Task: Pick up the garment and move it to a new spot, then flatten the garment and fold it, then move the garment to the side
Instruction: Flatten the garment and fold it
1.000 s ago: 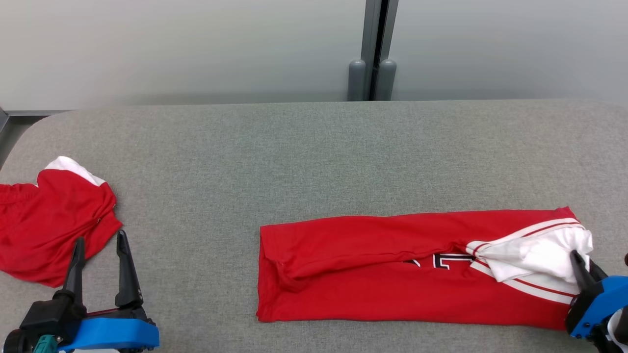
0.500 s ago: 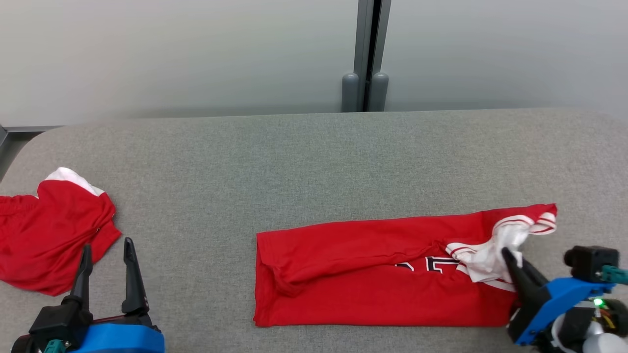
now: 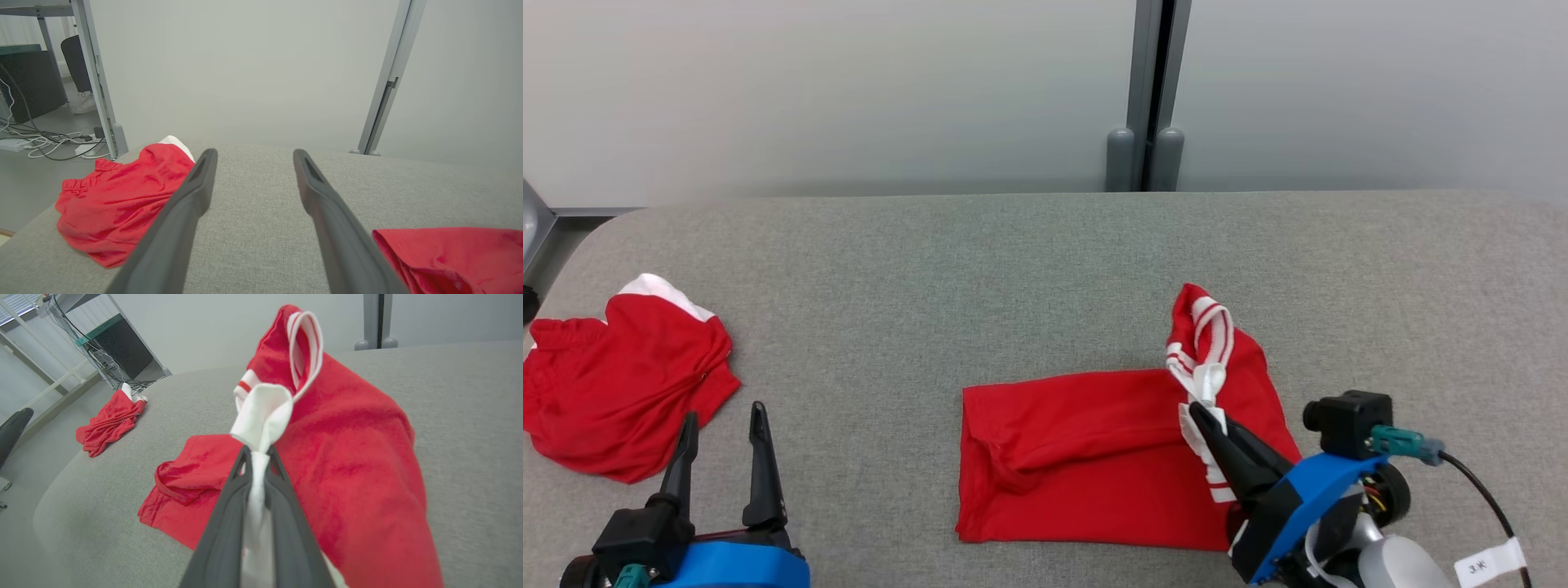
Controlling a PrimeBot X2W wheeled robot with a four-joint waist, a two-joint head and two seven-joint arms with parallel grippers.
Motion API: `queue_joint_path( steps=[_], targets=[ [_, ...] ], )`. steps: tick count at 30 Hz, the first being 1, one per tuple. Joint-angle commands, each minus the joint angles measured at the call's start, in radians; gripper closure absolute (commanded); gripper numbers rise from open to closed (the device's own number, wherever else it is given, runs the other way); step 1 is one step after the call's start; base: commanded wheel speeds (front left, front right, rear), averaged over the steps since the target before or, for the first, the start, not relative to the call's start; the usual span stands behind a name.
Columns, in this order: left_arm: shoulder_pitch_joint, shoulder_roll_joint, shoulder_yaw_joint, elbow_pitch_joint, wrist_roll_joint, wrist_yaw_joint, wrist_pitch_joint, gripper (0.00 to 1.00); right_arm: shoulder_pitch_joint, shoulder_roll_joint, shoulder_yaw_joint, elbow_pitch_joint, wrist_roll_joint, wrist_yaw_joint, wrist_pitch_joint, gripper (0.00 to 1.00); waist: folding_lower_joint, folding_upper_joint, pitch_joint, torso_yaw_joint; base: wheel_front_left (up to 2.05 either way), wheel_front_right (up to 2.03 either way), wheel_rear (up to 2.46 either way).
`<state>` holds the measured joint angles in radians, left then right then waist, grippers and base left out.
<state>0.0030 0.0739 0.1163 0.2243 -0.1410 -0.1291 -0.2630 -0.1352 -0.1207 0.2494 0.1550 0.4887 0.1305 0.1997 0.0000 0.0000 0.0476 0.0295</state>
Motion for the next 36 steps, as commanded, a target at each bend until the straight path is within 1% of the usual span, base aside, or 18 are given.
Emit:
queue_joint_path(
  steps=[1,8,16,19,24,25,26,27,28,32,36],
  targets=[
    [-0.013,0.005,-0.004,0.002,-0.004,-0.002,-0.002,0.00,-0.023,0.007,0.017,0.003,0.011,0.000,-0.010,1.00,0.0000,0.0000,0.003,0.005,0.00,0.00,0.00],
    [-0.037,0.015,-0.026,0.016,-0.017,-0.003,-0.002,0.00,-0.107,0.039,0.138,0.067,0.028,0.000,-0.045,1.00,0.0000,0.0000,0.017,0.034,0.00,0.00,0.00],
    [-0.062,0.014,-0.053,0.021,-0.025,-0.003,-0.002,0.00,-0.203,0.068,0.240,0.189,0.041,0.000,-0.117,1.00,0.0000,0.0000,0.046,0.067,0.00,0.00,0.00],
    [-0.081,0.014,-0.068,0.027,-0.032,-0.003,-0.002,0.00,-0.246,0.071,0.307,0.235,0.093,0.000,-0.153,1.00,0.0000,0.0000,0.063,0.087,0.00,0.00,0.00],
    [-0.099,0.018,-0.081,0.037,-0.041,-0.003,-0.002,0.00,-0.295,0.070,0.380,0.298,0.154,0.000,-0.201,1.00,0.0000,0.0000,0.076,0.104,0.00,0.00,0.00],
    [-0.102,0.019,-0.082,0.039,-0.043,-0.003,-0.002,0.00,-0.304,0.070,0.391,0.315,0.164,0.000,-0.212,0.98,0.0000,0.0000,0.078,0.106,0.00,0.00,0.00],
    [-0.104,0.019,-0.082,0.040,-0.044,-0.003,-0.002,0.00,-0.313,0.070,0.402,0.333,0.171,0.000,-0.221,0.66,0.0000,0.0000,0.079,0.107,0.00,0.00,0.00],
    [-0.106,0.019,-0.082,0.040,-0.044,-0.003,-0.002,0.00,-0.321,0.070,0.409,0.348,0.178,0.000,-0.233,0.15,0.0000,0.0000,0.080,0.108,0.00,0.00,0.00],
    [-0.107,0.019,-0.081,0.041,-0.043,-0.003,-0.002,0.00,-0.329,0.070,0.412,0.365,0.185,0.000,-0.247,0.00,0.0000,0.0000,0.080,0.107,0.00,0.00,0.00],
    [-0.098,0.020,-0.072,0.041,-0.043,-0.003,-0.002,0.00,-0.363,0.069,0.410,0.422,0.187,0.000,-0.309,0.00,0.0000,0.0000,0.075,0.094,0.00,0.00,0.00],
    [-0.088,0.021,-0.067,0.037,-0.039,-0.003,-0.002,0.00,-0.396,0.069,0.374,0.468,0.149,0.000,-0.381,0.00,0.0000,0.0000,0.062,0.069,0.00,0.00,0.00]
  ],
)
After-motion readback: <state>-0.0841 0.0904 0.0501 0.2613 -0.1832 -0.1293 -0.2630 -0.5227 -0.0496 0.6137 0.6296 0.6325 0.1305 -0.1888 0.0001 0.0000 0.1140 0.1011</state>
